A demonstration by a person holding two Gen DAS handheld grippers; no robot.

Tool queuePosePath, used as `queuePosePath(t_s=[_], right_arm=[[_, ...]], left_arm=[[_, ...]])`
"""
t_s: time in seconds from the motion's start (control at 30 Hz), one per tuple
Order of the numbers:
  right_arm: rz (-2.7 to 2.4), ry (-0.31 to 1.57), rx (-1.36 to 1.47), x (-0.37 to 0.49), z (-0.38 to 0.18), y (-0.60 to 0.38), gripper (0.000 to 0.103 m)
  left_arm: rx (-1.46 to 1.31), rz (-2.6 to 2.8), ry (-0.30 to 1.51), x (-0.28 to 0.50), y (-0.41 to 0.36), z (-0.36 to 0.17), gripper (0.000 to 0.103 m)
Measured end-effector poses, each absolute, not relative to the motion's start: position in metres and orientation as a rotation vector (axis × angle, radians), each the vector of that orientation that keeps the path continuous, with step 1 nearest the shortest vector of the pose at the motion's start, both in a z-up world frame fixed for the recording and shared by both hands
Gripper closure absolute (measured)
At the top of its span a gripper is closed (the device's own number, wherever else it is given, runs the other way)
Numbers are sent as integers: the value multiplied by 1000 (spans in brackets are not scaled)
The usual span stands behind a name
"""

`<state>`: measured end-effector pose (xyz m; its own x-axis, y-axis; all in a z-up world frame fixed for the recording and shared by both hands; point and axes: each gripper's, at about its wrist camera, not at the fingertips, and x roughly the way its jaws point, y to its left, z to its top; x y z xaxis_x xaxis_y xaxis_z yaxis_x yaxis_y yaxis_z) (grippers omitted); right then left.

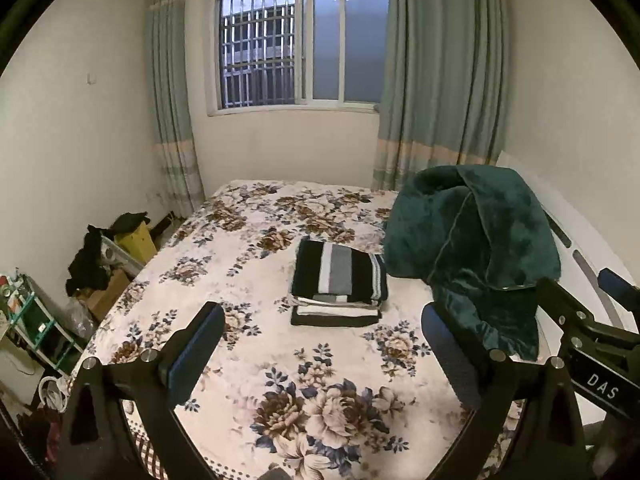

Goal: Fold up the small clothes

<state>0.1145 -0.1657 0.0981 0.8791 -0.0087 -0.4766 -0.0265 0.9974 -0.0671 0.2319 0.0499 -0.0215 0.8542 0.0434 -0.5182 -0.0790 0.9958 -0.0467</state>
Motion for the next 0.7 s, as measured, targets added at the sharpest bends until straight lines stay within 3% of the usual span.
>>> queuePosePath(t_s=[0.7], right_arm=[[38,502,-88,122,96,-164,0]], left_arm=[[-80,106,534,225,52,-15,0]])
